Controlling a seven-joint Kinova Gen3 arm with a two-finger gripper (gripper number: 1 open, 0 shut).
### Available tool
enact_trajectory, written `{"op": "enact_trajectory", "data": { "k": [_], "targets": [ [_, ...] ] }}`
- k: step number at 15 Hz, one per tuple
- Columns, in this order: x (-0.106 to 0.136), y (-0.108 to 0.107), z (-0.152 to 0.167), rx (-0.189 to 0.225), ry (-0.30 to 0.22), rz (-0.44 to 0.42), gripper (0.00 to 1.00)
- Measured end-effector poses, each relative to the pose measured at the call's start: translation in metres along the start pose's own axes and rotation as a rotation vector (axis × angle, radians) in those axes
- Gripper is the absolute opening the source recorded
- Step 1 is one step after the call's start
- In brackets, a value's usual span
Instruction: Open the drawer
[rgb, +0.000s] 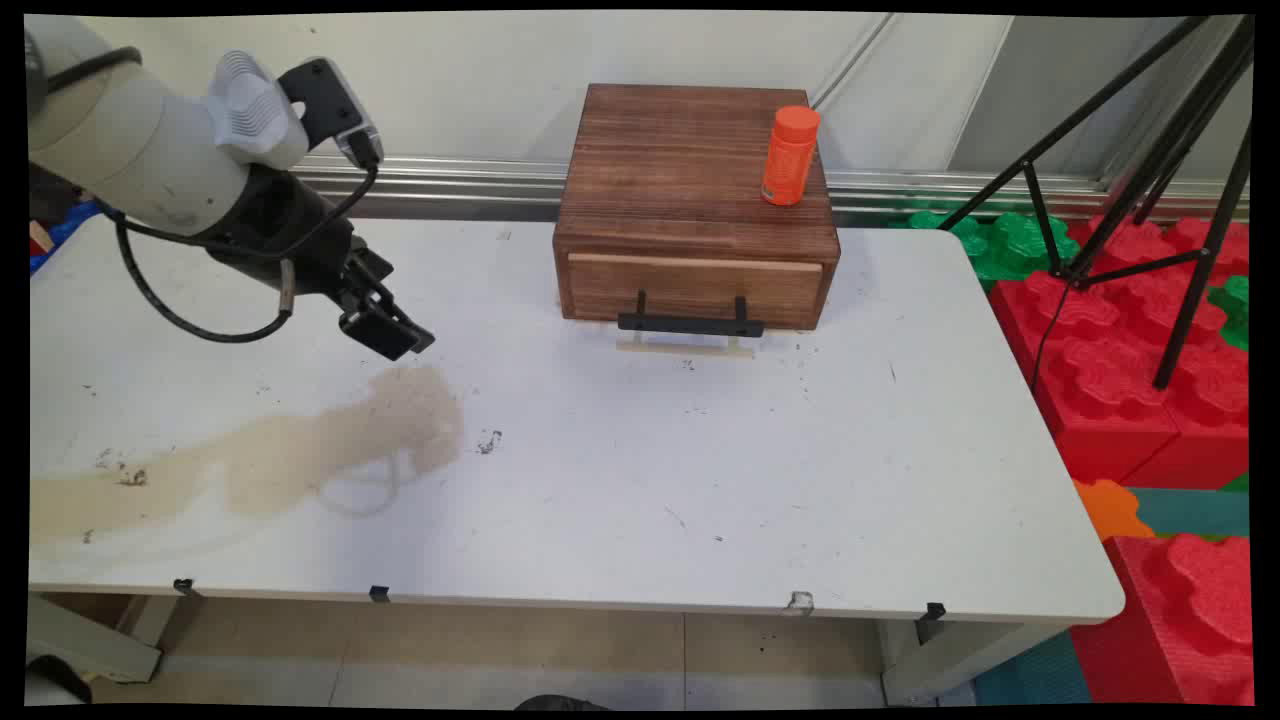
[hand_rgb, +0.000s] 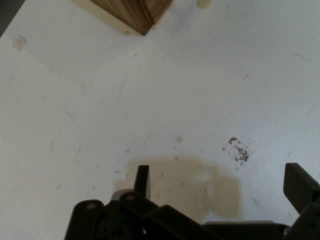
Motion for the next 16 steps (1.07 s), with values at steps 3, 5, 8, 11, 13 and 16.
{"op": "enact_trajectory", "data": {
  "k": [3,5,8,11,13,16],
  "targets": [
    [0.012,0.001,0.002,0.004,0.001,0.017,1.00],
    [0.019,0.000,0.003,0.006,0.004,0.028,1.00],
    [0.034,0.000,0.005,0.007,0.007,0.044,1.00],
    [0.049,0.002,0.009,0.005,0.008,0.057,1.00],
    [0.057,0.003,0.012,0.006,0.008,0.060,1.00],
    [0.073,0.007,0.017,0.003,0.009,0.072,1.00]
  ]
}}
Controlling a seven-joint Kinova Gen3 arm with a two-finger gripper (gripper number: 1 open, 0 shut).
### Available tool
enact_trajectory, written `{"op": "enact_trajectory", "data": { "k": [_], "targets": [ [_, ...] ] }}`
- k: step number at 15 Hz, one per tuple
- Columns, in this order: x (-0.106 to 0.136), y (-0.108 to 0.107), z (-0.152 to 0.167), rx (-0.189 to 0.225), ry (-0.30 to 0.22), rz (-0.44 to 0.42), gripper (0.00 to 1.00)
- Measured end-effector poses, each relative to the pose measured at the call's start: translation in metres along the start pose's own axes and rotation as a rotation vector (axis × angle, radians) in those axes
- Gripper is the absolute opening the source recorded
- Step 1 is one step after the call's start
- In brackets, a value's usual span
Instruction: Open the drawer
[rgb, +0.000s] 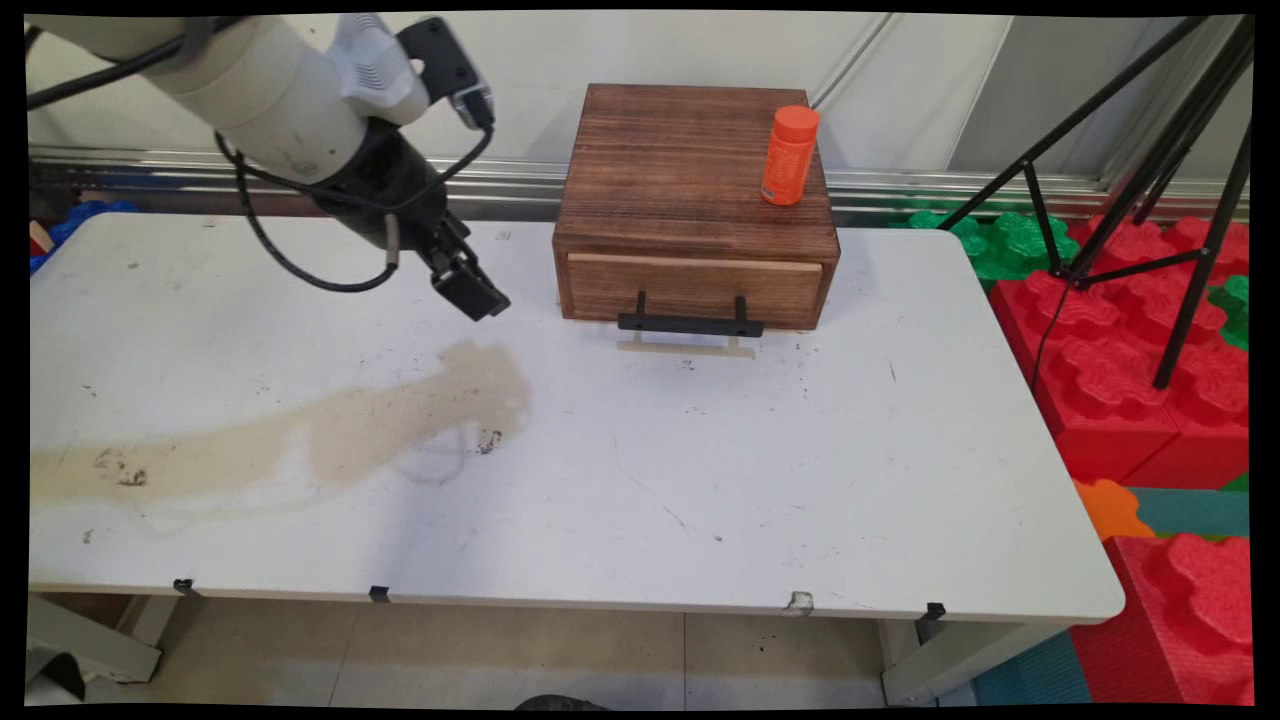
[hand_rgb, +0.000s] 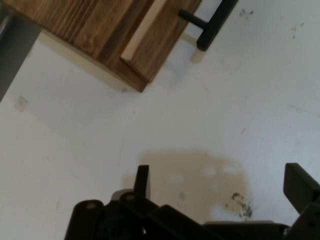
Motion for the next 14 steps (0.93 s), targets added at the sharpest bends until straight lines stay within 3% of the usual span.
{"op": "enact_trajectory", "data": {
  "k": [14],
  "targets": [
    [0.053,0.011,0.027,-0.014,0.015,0.045,1.00]
  ]
}}
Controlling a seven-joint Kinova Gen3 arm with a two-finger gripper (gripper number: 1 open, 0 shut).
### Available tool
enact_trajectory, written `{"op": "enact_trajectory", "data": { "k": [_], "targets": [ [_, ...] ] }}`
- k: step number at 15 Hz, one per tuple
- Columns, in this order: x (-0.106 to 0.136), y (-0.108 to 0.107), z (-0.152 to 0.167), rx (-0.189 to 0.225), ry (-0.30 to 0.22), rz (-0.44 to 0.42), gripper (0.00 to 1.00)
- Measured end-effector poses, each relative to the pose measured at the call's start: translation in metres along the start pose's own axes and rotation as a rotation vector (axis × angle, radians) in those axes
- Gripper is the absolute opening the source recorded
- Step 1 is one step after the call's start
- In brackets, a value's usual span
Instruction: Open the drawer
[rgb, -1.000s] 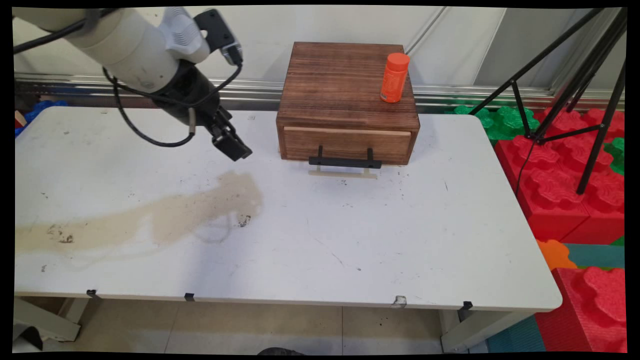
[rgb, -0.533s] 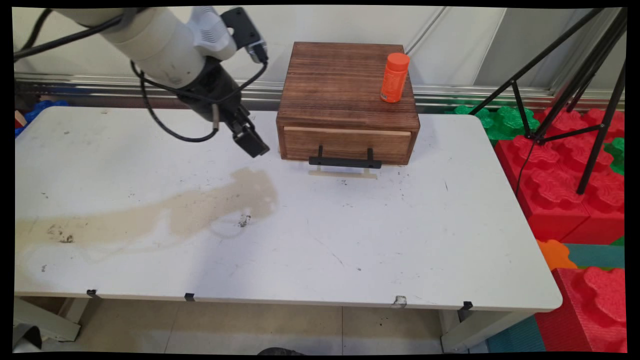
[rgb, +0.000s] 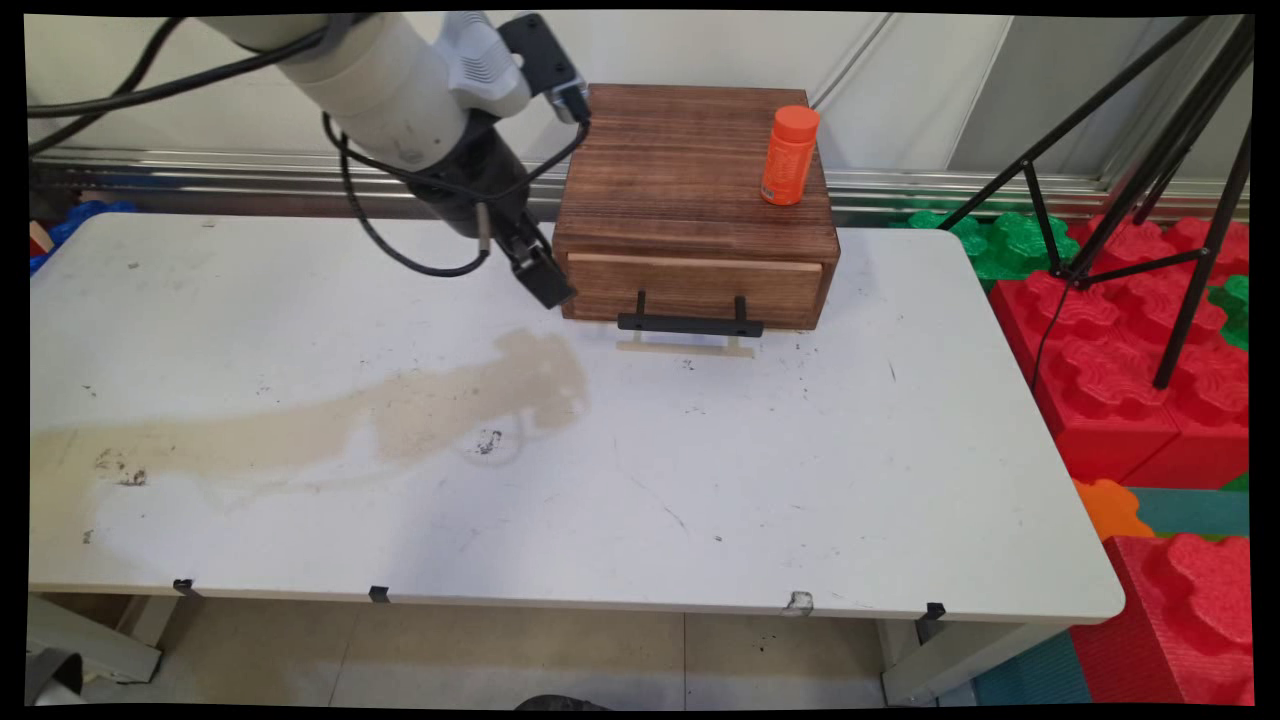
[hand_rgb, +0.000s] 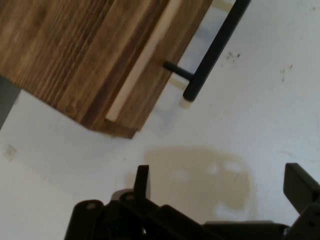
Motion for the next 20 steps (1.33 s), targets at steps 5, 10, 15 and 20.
{"op": "enact_trajectory", "data": {
  "k": [5,10,15,20],
  "targets": [
    [0.016,0.003,0.011,-0.004,0.007,0.007,1.00],
    [0.036,0.005,0.027,-0.008,0.023,0.028,1.00],
    [0.053,0.005,0.051,-0.035,0.027,0.056,1.00],
    [0.064,0.004,0.081,-0.068,0.019,0.094,1.00]
  ]
}}
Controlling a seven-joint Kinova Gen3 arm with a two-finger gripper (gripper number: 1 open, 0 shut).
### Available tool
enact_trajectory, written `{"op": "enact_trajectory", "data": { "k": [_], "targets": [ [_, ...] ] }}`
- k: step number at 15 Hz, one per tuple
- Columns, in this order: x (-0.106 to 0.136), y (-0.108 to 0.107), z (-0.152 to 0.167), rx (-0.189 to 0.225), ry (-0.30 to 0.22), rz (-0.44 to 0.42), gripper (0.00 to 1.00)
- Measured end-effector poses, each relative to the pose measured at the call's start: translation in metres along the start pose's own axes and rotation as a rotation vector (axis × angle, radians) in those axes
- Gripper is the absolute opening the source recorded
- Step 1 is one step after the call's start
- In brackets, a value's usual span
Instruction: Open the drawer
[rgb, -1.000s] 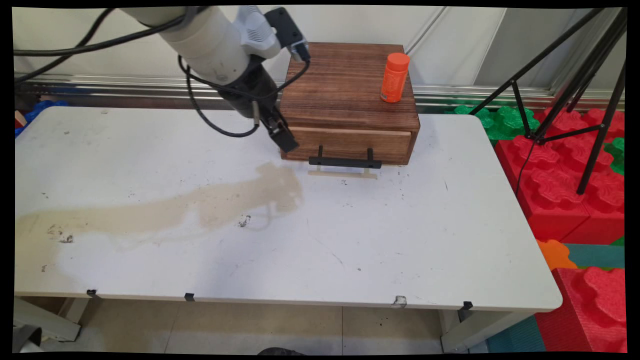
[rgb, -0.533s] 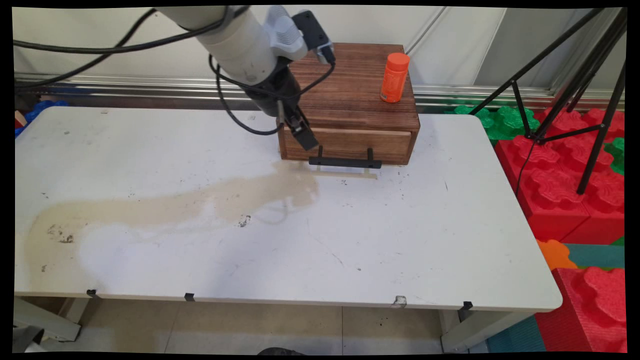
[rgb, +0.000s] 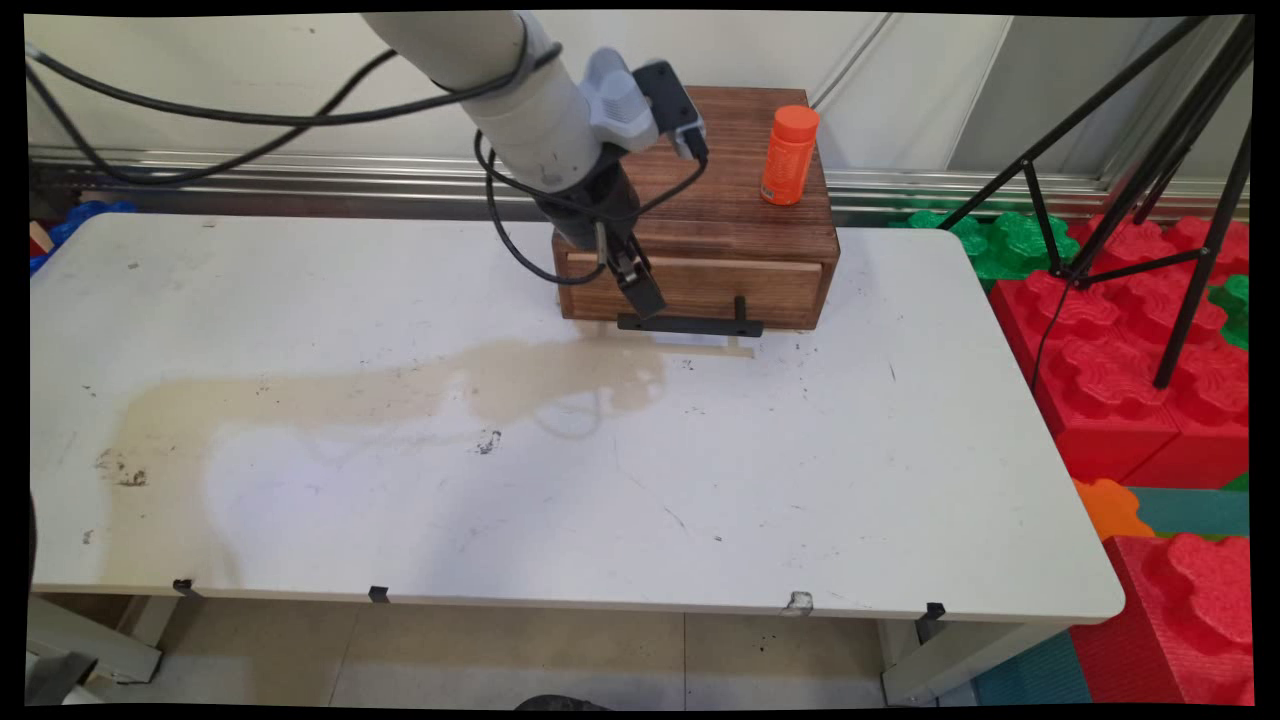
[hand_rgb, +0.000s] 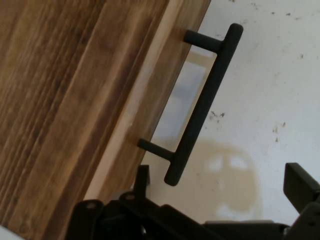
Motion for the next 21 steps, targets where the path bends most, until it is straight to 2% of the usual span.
{"op": "enact_trajectory", "data": {
  "k": [6,21],
  "targets": [
    [0.006,-0.005,0.032,-0.027,-0.015,0.027,1.00],
    [0.013,-0.014,0.086,-0.071,-0.027,0.085,1.00]
  ]
}}
